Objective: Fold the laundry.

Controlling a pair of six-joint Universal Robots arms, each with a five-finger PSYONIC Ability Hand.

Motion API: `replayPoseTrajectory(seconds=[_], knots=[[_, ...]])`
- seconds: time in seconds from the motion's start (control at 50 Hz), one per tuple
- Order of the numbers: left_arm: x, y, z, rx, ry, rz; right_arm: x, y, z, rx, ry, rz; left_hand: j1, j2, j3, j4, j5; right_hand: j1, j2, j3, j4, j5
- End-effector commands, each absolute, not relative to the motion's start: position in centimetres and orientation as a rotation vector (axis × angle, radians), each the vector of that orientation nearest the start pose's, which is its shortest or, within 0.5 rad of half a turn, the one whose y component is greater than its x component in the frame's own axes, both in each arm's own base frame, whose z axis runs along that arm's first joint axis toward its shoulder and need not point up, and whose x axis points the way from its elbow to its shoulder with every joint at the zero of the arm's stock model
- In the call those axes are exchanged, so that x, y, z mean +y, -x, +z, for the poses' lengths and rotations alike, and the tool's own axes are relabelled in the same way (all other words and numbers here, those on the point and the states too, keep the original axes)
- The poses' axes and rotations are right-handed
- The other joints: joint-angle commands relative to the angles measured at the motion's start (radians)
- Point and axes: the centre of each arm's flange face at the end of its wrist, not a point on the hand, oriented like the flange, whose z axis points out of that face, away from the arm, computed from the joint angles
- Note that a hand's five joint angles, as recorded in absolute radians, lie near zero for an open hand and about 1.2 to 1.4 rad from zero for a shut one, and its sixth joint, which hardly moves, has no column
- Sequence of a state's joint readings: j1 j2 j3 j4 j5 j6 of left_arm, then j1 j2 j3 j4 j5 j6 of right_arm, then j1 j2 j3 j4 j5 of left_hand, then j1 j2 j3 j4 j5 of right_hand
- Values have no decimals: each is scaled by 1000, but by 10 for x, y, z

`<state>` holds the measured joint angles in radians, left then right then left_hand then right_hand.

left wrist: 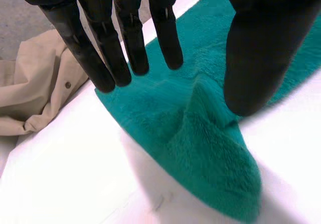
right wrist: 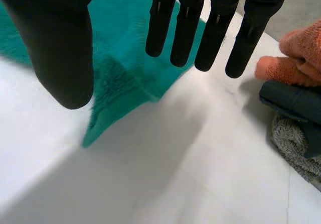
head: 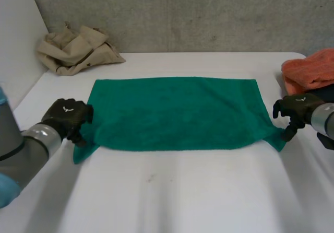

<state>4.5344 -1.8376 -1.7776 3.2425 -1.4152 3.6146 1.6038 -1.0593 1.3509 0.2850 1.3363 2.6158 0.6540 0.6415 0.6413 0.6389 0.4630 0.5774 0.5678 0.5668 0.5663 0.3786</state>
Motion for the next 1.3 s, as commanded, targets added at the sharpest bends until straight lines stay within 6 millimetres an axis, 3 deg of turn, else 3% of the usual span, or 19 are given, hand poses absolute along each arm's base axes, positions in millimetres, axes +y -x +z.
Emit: replayPoseTrajectory(seconds=[0.02, 0.1, 0.2, 0.32, 0.56, 0.66, 0.96, 1.04, 1.06, 1.12, 1.2, 1.3], knots=[[-253, 188, 171, 2422, -1106, -1685, -317, -157, 183, 2516, 1243, -1430, 188, 200, 200, 203, 204, 167, 176, 177, 178, 191], [-248, 186, 161, 2456, -1169, -1635, -305, -156, 174, 2450, 1404, -1359, 135, 148, 148, 150, 152, 167, 176, 177, 178, 191], [-259, 180, 149, 2461, -1164, -1584, -304, -153, 161, 2427, 1467, -1312, -50, -37, -37, -35, -33, 32, 42, 43, 43, 56], [-282, 181, 144, 2407, -1147, -1623, -321, -155, 150, 2382, 1433, -1409, -141, -129, -128, -126, -125, -156, -147, -146, -145, -132], [-310, 190, 131, 2364, -1166, -1649, -353, -158, 132, 2318, 1435, -1554, -162, -149, -149, -147, -145, -98, -88, -87, -87, -73], [-319, 194, 130, 2338, -1168, -1666, -361, -163, 130, 2288, 1448, -1593, -135, -123, -123, -120, -119, 43, 53, 54, 54, 67], [-343, 197, 121, 2175, -1206, -1701, -378, -181, 131, 2227, 1380, -1730, 105, 118, 118, 120, 122, 507, 517, 518, 518, 531], [-348, 198, 122, 2148, -1207, -1727, -382, -185, 131, 2227, 1349, -1751, 387, 399, 399, 402, 403, 698, 707, 708, 709, 722], [-349, 198, 123, 2135, -1205, -1740, -383, -186, 132, 2228, 1340, -1758, 570, 583, 583, 586, 587, 818, 827, 828, 829, 842], [-351, 198, 128, 2117, -1188, -1758, -386, -185, 135, 2234, 1318, -1765, 742, 755, 755, 757, 759, 819, 828, 829, 830, 843], [-348, 195, 142, 2112, -1149, -1774, -387, -178, 146, 2293, 1225, -1741, 742, 755, 755, 757, 759, 819, 828, 829, 830, 843], [-321, 181, 166, 2225, -1106, -1708, -370, -155, 171, 2491, 1105, -1530, 742, 755, 755, 757, 759, 819, 828, 829, 830, 843]])
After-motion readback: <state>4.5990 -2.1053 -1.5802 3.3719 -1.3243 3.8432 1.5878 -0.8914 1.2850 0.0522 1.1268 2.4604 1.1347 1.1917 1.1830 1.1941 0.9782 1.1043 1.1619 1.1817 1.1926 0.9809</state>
